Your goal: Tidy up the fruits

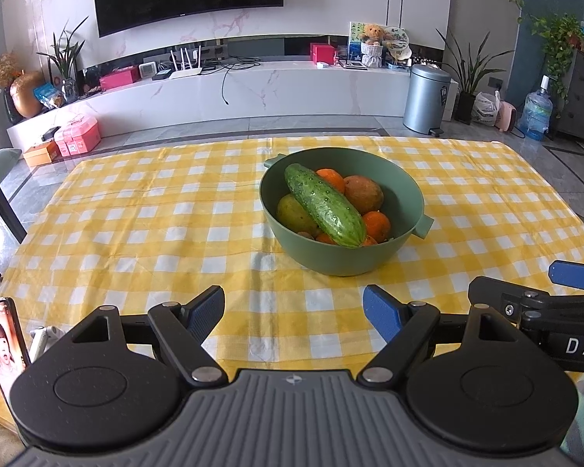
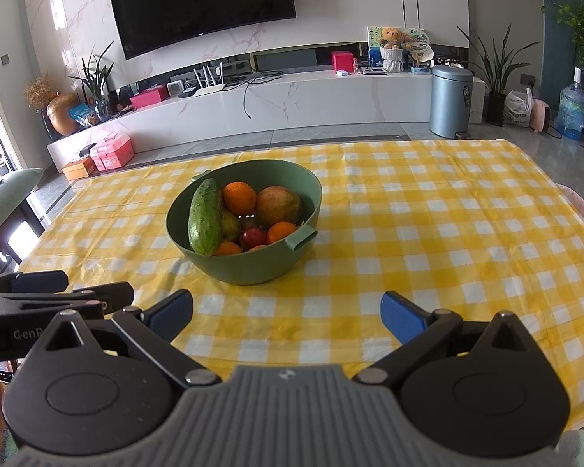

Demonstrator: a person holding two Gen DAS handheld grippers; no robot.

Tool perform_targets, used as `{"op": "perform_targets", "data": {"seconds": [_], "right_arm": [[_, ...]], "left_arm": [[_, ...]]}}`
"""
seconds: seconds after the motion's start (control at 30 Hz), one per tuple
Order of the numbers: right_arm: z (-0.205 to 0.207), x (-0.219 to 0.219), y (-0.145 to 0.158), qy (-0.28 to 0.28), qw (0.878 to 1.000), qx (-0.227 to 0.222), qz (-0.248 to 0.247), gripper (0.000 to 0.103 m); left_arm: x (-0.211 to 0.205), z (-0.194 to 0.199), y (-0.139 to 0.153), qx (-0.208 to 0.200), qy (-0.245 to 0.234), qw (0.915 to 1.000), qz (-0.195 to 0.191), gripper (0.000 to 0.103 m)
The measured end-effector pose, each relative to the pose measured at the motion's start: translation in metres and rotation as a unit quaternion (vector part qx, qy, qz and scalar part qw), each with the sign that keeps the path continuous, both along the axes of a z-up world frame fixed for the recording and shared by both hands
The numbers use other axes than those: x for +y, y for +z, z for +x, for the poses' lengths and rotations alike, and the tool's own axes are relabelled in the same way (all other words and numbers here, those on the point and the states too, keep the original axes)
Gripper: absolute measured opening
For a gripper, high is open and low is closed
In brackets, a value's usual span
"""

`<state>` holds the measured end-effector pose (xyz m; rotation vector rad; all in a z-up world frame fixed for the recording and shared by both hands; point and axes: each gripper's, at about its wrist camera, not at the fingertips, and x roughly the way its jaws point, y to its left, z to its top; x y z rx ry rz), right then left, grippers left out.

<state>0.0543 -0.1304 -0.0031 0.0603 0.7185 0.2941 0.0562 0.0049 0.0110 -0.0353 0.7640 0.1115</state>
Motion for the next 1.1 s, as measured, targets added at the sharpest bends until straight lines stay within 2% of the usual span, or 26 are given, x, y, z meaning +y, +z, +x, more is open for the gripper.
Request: {"op": "perform_targets", "data": {"seconds": [1.1], "right_arm": [[-0.0084,0.0054,0.0032,0.005,1.000,0.001,0.000,0.099]], "left_arm": [[-0.0008,-0.0049,0.0072,-0.008,0.003,0.9999,0.008,0.095]]}}
